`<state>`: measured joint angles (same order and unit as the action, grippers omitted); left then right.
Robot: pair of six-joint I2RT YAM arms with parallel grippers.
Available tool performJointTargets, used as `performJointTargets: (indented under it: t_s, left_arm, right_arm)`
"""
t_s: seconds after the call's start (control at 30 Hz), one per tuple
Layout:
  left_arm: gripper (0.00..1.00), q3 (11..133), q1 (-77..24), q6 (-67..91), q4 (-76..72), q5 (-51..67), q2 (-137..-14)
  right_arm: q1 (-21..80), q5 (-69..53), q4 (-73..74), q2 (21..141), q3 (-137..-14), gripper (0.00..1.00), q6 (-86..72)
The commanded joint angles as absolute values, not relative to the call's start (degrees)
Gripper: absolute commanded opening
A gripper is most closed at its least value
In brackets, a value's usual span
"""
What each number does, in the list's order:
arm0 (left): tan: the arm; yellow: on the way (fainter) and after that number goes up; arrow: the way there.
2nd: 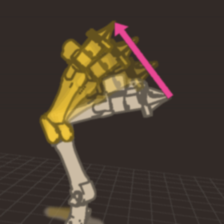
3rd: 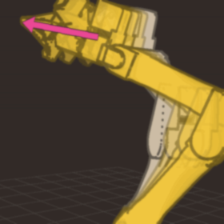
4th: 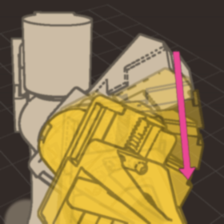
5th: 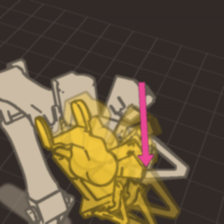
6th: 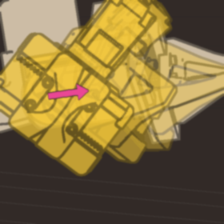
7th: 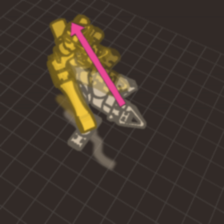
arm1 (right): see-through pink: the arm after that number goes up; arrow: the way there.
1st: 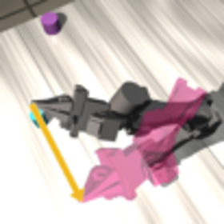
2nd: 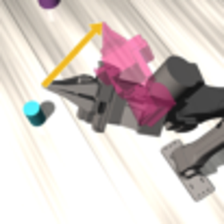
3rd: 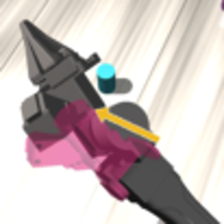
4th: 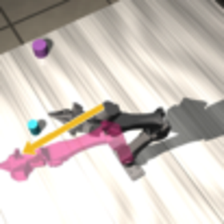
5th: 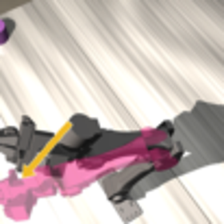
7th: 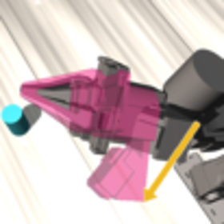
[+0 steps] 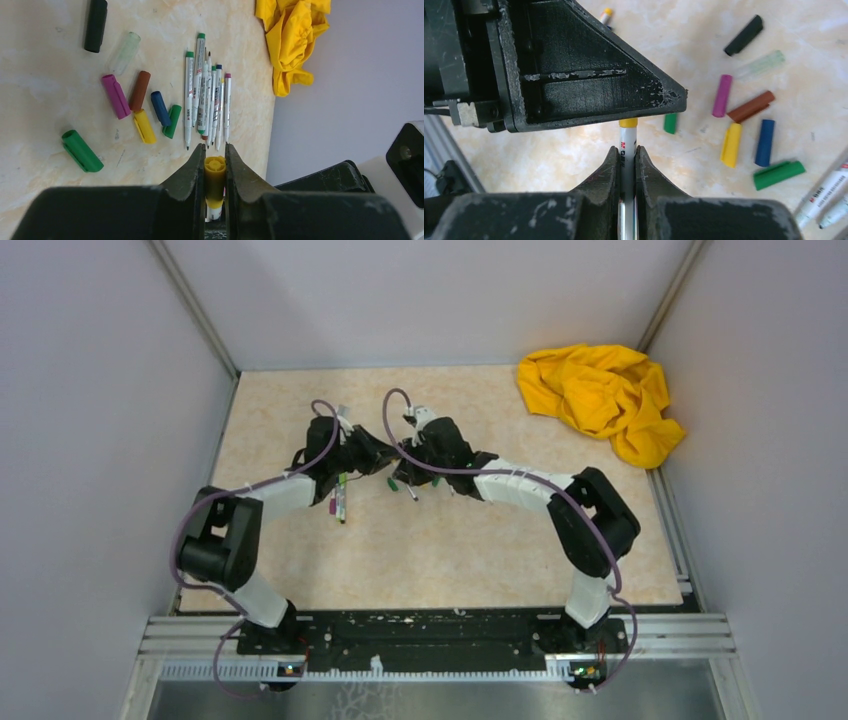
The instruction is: Open the pen caps
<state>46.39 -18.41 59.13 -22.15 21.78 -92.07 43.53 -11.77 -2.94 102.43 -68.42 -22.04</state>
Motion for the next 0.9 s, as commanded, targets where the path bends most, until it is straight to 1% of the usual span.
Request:
performJointTargets:
  t_s: [0.0, 0.17, 0.27, 0.37, 0.4, 0.5, 0.63, 0.77, 0.87]
  left_arm:
    - [0.00, 52.7, -15.7, 59.6, -23.4, 19.6, -99.4]
    - [0.00, 60.4, -13.4, 61.0, -22.1, 21.0, -106.9]
    - [0.00, 62.0, -12.8, 61.1, -21.9, 21.1, -108.6]
    - [0.00, 63.5, -12.9, 57.9, -18.8, 20.9, -108.1]
    - [0.00, 63.7, -13.2, 55.2, -17.6, 19.7, -107.5]
    - [0.00, 66.1, -14.9, 48.0, -7.7, 14.9, -107.0]
    - [0.00, 65.1, -18.0, 43.1, -2.9, 6.8, -106.4]
    - [0.09, 65.0, -20.3, 40.8, -1.1, 0.8, -107.2]
    - [0.12, 66.0, -22.2, 39.7, -0.3, -2.5, -108.1]
  right_arm:
    - [43.4, -11.4, -4.4, 96.4, -60.8, 0.00, -21.3]
    - [43.3, -9.2, -7.3, 91.3, -52.6, 0.00, -22.5]
    - [43.3, -8.3, -7.8, 90.3, -51.2, 0.00, -22.6]
    - [42.5, -6.3, -7.0, 89.1, -51.5, 0.00, -22.4]
    - [42.0, -5.6, -5.9, 88.7, -52.0, 0.00, -22.2]
    - [40.9, -0.6, -2.0, 88.0, -53.9, 0.00, -20.7]
    - [38.6, 8.3, 2.2, 88.6, -55.3, 0.00, -19.4]
    - [35.5, 12.8, 4.1, 90.7, -56.4, 0.00, -18.3]
    - [34.0, 15.3, 5.2, 92.9, -57.7, 0.00, -18.0]
